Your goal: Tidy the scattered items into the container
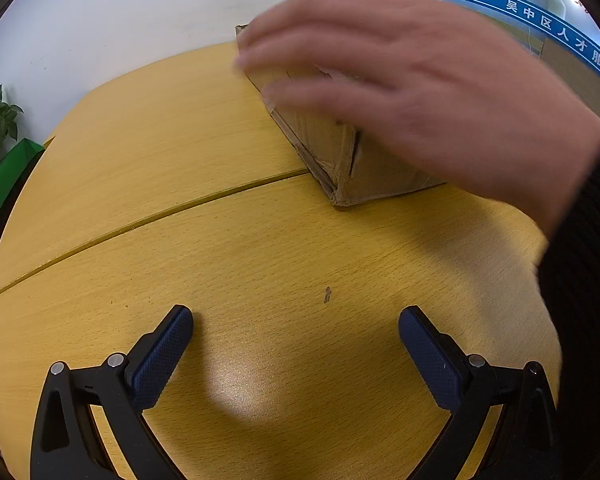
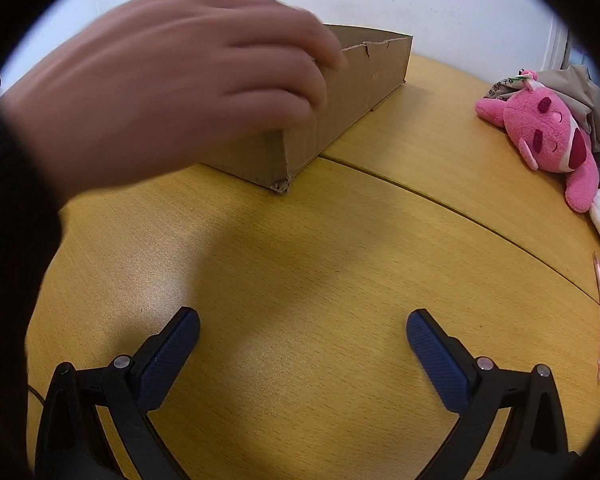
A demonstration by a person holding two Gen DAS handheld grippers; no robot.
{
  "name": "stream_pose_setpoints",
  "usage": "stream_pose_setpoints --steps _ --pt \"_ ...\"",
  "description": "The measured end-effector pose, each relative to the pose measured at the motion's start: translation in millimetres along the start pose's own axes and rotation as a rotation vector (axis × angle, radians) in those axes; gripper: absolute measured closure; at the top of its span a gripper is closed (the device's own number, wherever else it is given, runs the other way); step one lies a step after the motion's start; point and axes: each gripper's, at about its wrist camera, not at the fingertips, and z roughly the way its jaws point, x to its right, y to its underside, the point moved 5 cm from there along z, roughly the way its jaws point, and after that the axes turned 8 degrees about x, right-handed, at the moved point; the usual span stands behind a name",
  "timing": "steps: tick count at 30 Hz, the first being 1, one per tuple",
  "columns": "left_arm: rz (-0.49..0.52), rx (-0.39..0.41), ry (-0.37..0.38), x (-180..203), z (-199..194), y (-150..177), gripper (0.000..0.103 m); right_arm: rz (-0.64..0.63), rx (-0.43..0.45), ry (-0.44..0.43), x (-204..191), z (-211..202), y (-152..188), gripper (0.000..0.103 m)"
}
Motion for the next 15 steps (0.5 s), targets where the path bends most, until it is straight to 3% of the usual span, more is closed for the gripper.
stream_pose_setpoints --steps 15 --pt "0.000 0.000 -0.001 -0.2 -0.5 0.1 0.000 0.026 0.002 0.024 2.4 -2.7 1.9 0.000"
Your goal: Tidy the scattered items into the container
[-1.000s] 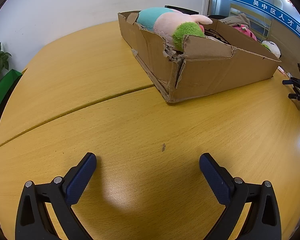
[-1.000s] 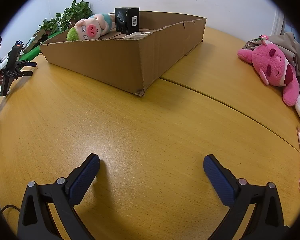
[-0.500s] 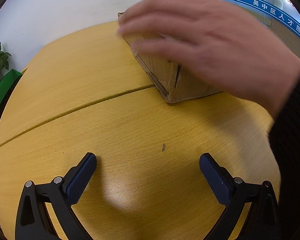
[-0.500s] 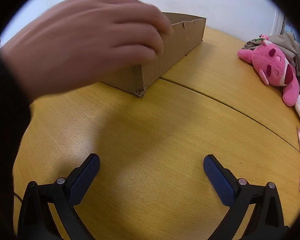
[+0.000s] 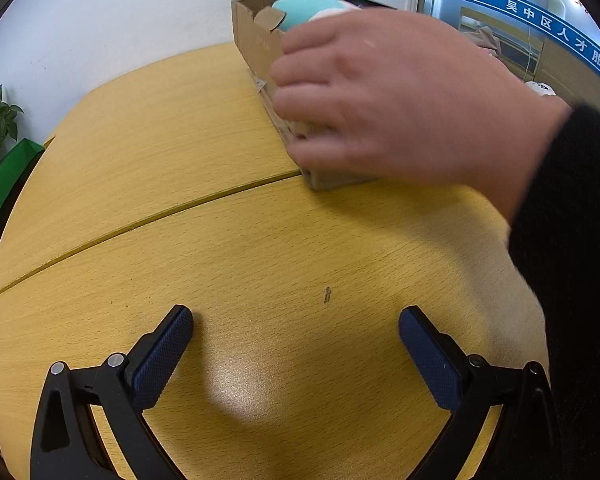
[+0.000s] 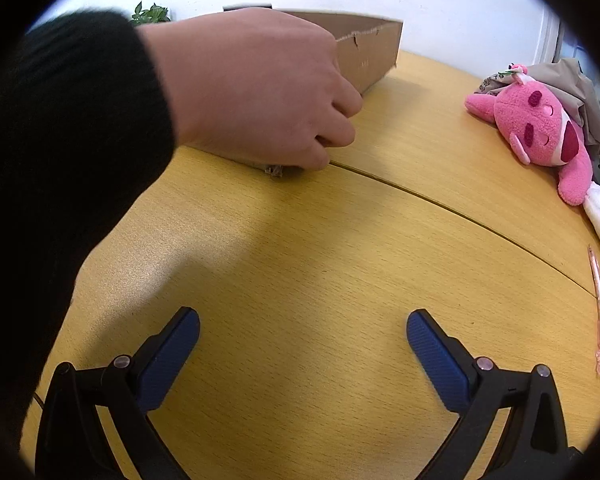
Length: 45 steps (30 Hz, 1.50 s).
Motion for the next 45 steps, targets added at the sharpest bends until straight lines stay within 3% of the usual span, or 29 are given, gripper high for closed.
stream_pose_setpoints --steps 45 --pt "0.000 0.001 -0.002 -13 -16 6 0.000 0.007 0.000 0.006 3 -2 3 0.000"
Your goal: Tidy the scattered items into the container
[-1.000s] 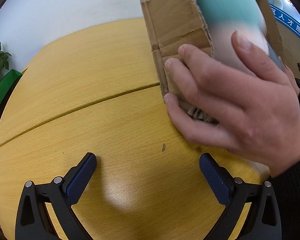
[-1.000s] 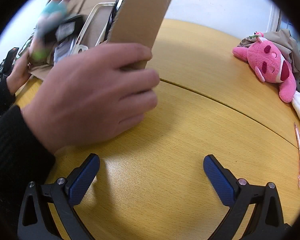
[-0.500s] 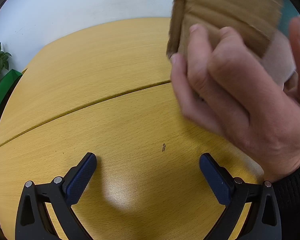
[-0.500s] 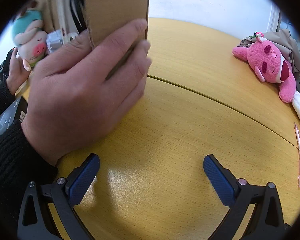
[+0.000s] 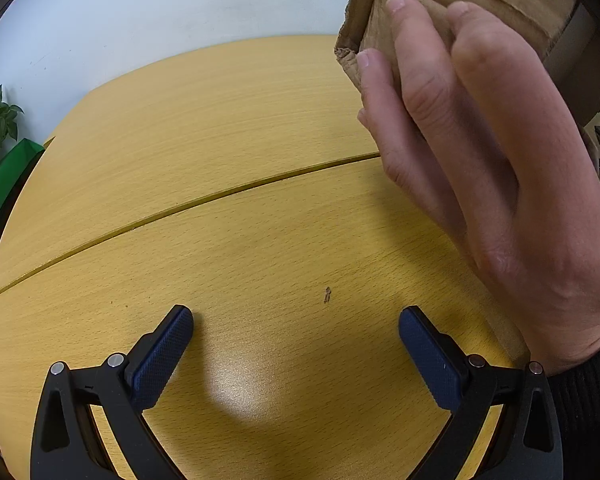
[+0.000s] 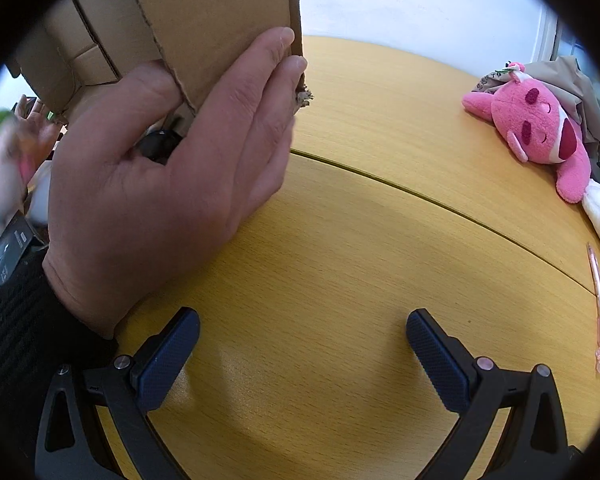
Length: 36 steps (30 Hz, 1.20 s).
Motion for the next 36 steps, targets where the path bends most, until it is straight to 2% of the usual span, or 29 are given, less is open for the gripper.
stream_pose_setpoints --steps 36 --pt "0.000 0.000 0.000 -4.3 -5.2 1.0 0.000 0.000 0.000 0.001 2.5 1.7 0.1 0.000"
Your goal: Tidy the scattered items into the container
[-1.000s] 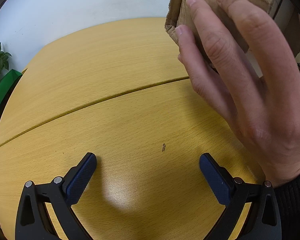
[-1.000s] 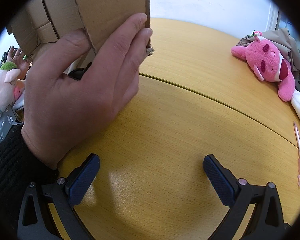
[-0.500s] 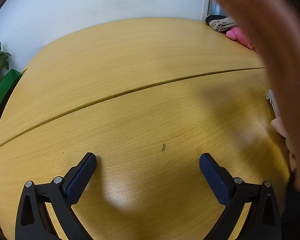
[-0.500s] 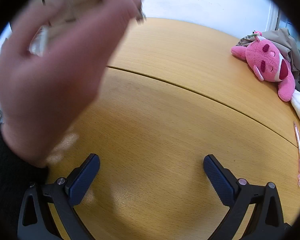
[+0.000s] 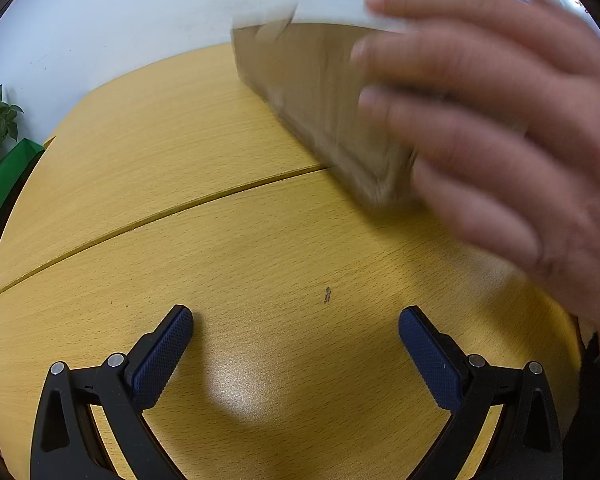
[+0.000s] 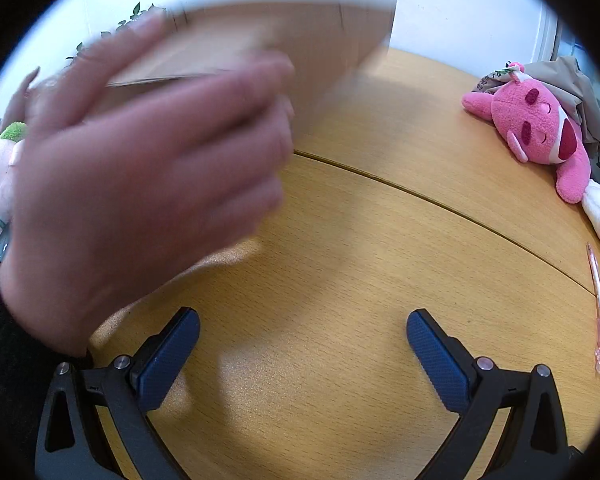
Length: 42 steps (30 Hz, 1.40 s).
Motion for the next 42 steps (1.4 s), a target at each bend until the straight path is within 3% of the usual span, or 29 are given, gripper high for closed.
stream_pose_setpoints --steps 42 --pt "0.000 0.000 0.000 -1.2 -1.3 0.0 0.000 0.002 0.000 0.003 2.0 1.4 0.4 0.000"
